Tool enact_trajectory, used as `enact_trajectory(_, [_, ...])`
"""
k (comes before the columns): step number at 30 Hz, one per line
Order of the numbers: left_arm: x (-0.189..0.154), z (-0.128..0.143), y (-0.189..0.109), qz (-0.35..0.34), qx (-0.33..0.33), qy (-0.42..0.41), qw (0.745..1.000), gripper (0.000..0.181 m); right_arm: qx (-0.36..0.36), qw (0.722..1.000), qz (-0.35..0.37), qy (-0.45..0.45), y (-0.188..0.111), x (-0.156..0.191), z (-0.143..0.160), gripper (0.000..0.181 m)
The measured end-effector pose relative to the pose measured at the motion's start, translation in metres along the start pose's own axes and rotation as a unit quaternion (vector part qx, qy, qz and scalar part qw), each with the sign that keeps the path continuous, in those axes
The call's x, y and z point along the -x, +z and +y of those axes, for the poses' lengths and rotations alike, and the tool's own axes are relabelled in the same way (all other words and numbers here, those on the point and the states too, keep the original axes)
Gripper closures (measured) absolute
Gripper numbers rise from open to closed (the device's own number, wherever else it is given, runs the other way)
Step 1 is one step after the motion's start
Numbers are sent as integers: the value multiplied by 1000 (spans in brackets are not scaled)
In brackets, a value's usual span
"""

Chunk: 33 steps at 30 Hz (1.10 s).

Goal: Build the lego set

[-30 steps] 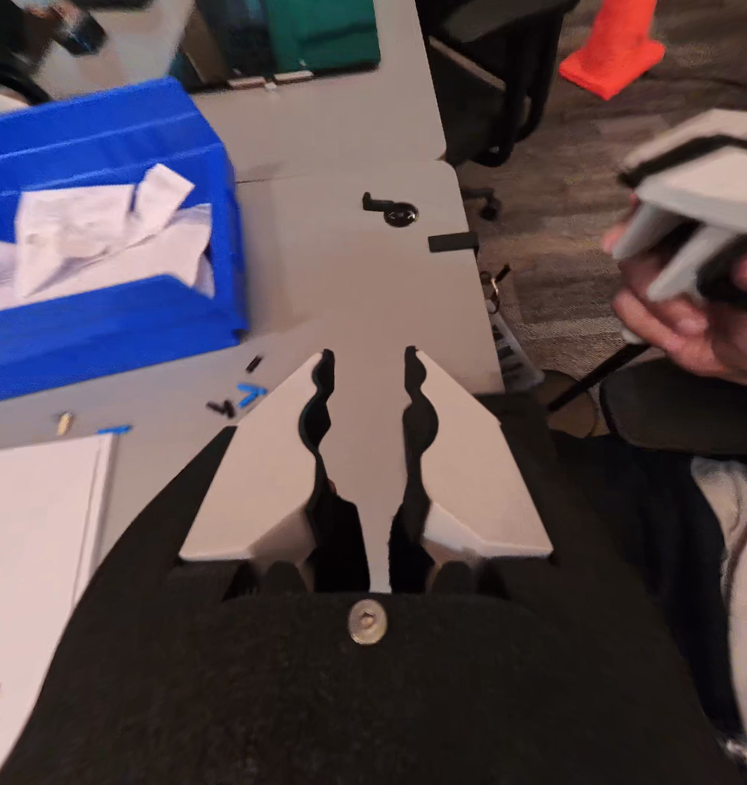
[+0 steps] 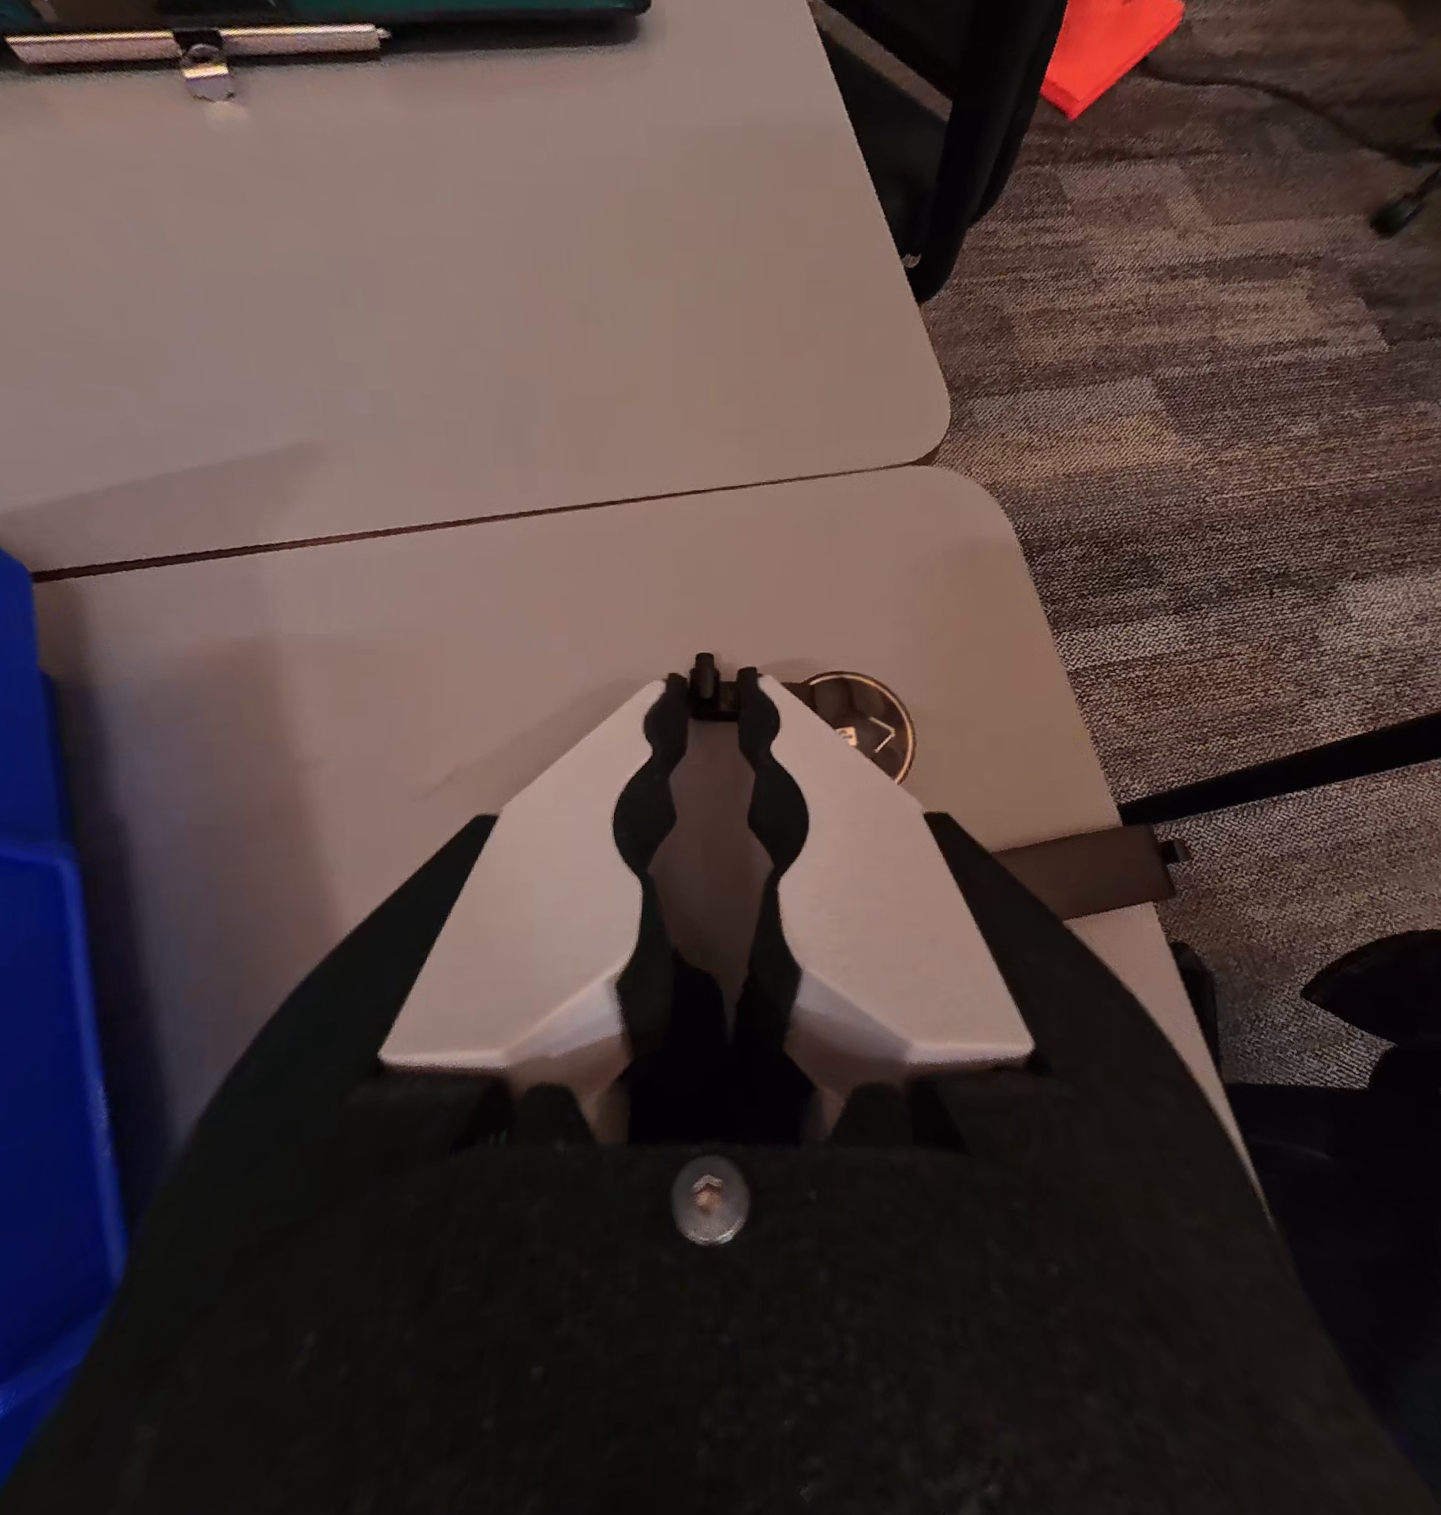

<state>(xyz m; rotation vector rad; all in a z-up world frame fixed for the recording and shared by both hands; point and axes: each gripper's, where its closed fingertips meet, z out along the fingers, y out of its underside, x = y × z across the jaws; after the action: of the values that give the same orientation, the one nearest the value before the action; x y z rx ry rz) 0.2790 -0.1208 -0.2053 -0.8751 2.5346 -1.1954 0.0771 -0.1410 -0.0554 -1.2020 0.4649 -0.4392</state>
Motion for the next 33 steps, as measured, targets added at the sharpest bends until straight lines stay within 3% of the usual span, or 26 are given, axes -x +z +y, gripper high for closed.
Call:
enact_trajectory(5, [-5,1,-4,22,-8,63,998,175,4,1000,-1,2,0,-3,3,177])
enact_trajectory(7, [-16,-8,-22,33,-40,98,994,175,3,1000,6,2,-2,-9,3,177])
enact_trajectory(10, [-45,-25,-92,54,-124,144,980,175,15,999,-10,31,-3,-15,5,178])
enact_trajectory(12, [-60,-19,-147,41,-164,173,970,175,49,996,-51,48,6,-7,14,177])
enact_trajectory(16, [-75,34,-233,10,-173,171,970,175,138,975,-166,59,54,40,38,177])
enact_trajectory(20, [-74,99,-286,-11,-180,111,977,175,214,934,-284,27,118,108,68,177])
enact_trajectory(23, [-72,143,-307,-40,-171,91,980,174,247,896,-368,-5,141,156,94,177])
enact_trajectory(26, [-73,170,-317,-64,-167,83,980,174,267,860,-431,-45,152,192,116,177])
enact_trajectory(33, [-69,192,-336,-100,-143,101,980,174,276,826,-488,-55,159,216,143,177])
